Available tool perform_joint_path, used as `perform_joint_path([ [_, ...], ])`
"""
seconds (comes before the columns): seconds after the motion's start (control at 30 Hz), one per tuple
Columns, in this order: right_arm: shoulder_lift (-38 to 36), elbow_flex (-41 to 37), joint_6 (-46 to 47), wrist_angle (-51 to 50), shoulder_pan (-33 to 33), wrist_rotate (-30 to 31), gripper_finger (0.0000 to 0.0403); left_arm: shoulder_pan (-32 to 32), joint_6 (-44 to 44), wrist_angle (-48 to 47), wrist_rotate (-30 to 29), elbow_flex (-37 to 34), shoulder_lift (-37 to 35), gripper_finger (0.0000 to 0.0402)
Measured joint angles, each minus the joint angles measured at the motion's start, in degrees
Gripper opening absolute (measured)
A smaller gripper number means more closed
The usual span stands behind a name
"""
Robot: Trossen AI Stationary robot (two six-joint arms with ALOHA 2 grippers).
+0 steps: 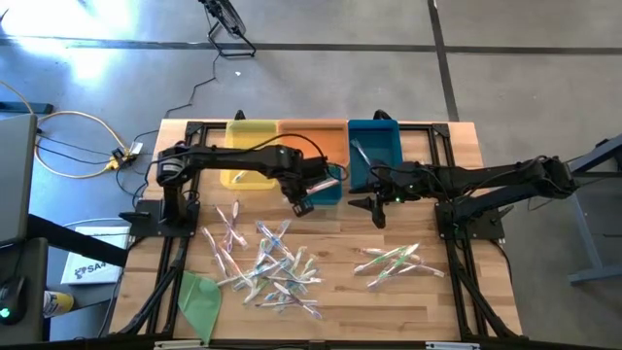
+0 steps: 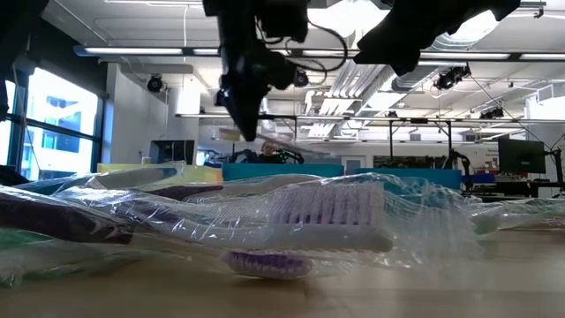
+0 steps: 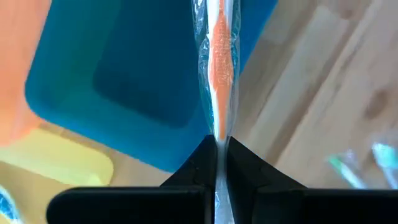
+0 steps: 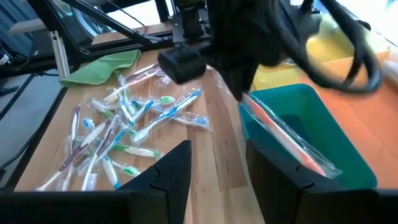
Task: Pick & Place Toothbrushes
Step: Put the orange toothbrush into the dark green bin
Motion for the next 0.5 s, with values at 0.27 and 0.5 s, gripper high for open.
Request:
perform_joint_path([
  [0.27, 0.0, 0.0, 0.0, -0.4, 0.0, 0.0, 0.0146, 0.6, -1.4, 2.0, 0.5, 0.1, 2.3, 0.0012],
  [0.5, 0.0, 0.0, 0.0, -0.7, 0.0, 0.0, 0.0146, 0.9, -1.5, 1.7, -0.5, 0.0, 2.4, 0.0020],
])
